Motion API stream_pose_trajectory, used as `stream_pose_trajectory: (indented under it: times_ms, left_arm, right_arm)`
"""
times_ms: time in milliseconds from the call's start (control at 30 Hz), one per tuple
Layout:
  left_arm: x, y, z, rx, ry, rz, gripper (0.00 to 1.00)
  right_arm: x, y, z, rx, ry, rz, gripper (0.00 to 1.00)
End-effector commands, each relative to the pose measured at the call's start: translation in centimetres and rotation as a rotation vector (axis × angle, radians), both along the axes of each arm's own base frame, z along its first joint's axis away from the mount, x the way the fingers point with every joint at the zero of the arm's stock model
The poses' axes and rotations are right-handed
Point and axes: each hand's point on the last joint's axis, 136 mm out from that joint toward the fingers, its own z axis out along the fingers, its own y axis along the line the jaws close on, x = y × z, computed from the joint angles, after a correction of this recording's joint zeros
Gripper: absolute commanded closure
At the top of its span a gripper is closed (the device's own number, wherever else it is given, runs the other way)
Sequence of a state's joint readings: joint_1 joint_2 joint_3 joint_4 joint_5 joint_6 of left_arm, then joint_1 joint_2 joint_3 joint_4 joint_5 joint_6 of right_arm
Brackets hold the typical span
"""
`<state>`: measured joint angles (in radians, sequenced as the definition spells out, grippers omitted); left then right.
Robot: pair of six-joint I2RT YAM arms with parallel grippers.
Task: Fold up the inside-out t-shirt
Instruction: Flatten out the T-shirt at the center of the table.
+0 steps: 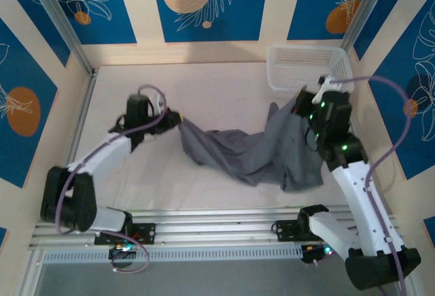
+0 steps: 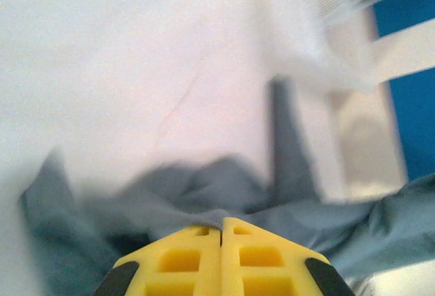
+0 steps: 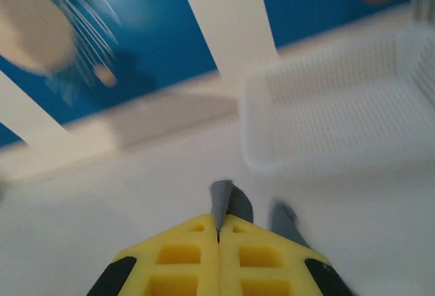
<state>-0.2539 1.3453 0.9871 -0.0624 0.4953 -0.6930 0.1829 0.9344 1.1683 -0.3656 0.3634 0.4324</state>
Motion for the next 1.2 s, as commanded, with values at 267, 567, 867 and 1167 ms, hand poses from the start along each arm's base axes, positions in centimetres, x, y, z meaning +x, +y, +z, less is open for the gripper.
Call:
stream_pose_trajectory:
  times_ms: [267, 567, 867, 1167]
  left_arm:
    - [-9.1, 11.3, 34.2, 0.201, -0.669, 0.432, 1.00]
    - [-14.4, 13.4, 37.9, 0.146, -0.795, 0.515, 1.00]
    - [-20.6, 16.0, 42.3, 0.166, -0.953, 0.604, 1.00]
    - [-23.2, 16.9, 42.9, 0.166, -0.994, 0.635, 1.00]
  right_arm:
    - [-13.6, -2.8, 32.0, 0.119, -0.822, -0.025, 1.00]
    - [-14.8, -2.4, 33.4, 0.006, -0.919, -0.021, 1.00]
    - [-20.3, -2.6, 38.8, -0.066, -1.093, -0.015, 1.00]
    - [-23.0, -1.5, 39.4, -0.072, -1.132, 0.076, 1.00]
